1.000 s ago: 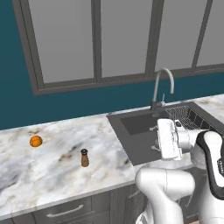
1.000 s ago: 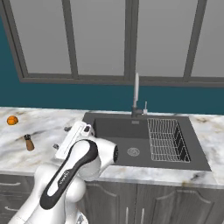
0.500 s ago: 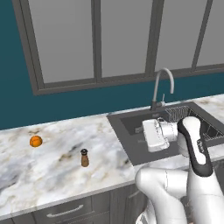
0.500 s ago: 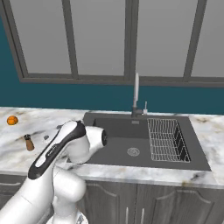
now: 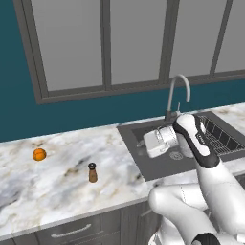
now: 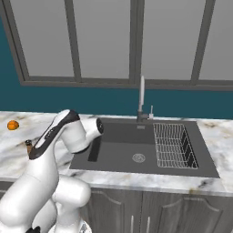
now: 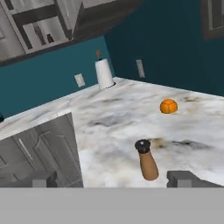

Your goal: There are various items on the counter. Only move the condiments/shakers into the cabinet.

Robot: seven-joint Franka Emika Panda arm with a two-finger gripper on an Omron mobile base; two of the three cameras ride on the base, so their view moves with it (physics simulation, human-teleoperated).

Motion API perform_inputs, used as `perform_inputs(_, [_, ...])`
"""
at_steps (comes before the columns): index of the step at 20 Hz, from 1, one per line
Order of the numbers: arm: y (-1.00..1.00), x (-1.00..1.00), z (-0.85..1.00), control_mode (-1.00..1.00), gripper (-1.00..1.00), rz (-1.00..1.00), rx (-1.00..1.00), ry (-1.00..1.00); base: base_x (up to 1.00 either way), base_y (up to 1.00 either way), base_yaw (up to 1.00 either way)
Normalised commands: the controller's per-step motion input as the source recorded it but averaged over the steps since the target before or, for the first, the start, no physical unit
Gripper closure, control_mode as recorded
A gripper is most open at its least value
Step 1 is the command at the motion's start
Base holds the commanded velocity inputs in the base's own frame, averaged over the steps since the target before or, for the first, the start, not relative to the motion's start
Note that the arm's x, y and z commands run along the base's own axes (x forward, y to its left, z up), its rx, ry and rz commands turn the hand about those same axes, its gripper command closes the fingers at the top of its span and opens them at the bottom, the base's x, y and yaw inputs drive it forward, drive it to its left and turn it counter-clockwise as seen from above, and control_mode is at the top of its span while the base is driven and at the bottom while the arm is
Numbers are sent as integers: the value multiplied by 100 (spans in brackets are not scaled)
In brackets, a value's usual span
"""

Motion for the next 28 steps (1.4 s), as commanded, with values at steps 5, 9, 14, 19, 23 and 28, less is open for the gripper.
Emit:
perform_inputs(5, [6, -2, -64, -100, -100, 18, -2, 5, 0, 0, 0])
perform_inputs(9, [34, 0, -49, -100, -100, 16, -10, -6, 0, 0, 0])
perform_inputs(14, [56, 1, -28, -100, -100, 9, -12, -12, 0, 0, 0])
perform_inputs(19, [52, 10, -3, -100, -100, 2, -2, -5, 0, 0, 0])
perform_inputs(23, [34, 7, -3, -100, -100, 2, 0, -6, 0, 0, 0])
perform_inputs(28, [12, 1, -2, -100, -100, 0, 0, -7, 0, 0, 0])
